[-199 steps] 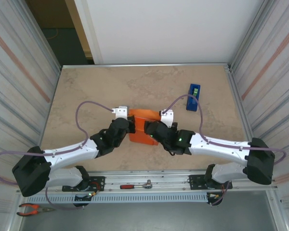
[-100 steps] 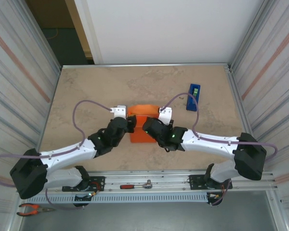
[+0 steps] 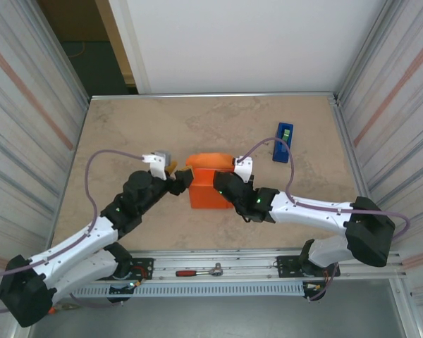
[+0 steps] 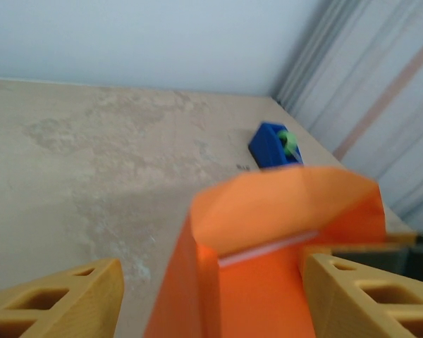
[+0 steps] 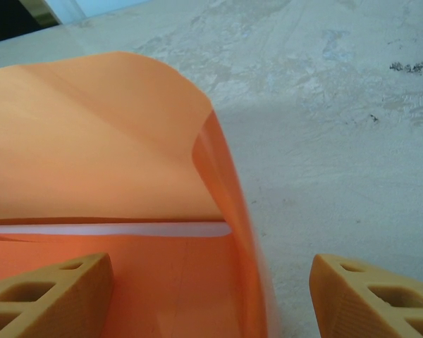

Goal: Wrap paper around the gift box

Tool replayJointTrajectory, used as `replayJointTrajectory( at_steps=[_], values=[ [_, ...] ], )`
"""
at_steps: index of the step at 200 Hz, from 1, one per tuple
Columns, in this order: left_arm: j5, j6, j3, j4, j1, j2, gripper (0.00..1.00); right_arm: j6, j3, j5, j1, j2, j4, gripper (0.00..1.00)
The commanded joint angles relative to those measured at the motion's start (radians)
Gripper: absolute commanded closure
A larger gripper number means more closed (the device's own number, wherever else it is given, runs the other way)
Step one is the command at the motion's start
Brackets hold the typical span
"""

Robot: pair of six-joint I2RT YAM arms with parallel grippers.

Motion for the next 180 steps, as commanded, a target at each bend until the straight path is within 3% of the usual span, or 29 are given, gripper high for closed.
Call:
replayJointTrajectory(
  at_steps=[1, 23, 110, 140, 180],
  values=[
    [-0.041, 0.036, -0.043, 0.042, -0.057, -0.006, 0.31, -0.03, -0.044, -0.04, 0.01, 0.01, -0.084, 0.28],
    [-0.091, 0.038, -0.045, 0.081, -0.102, 0.044, 0.32, -0.03, -0.044, -0.044, 0.013, 0.004, -0.097, 0.28],
    [-0.178, 0.069, 0.041, 0.177, -0.114, 0.277, 0.61, -0.06, -0.028, -0.077, -0.003, -0.036, -0.111, 0.28],
    [-0.235, 0.063, 0.036, 0.182, -0.136, 0.296, 0.71, -0.12, -0.003, -0.144, -0.016, -0.056, -0.095, 0.19],
    [-0.29, 0.037, 0.034, 0.18, -0.164, 0.305, 0.78, -0.095, 0.005, -0.079, -0.022, -0.061, -0.119, 0.24]
  ],
)
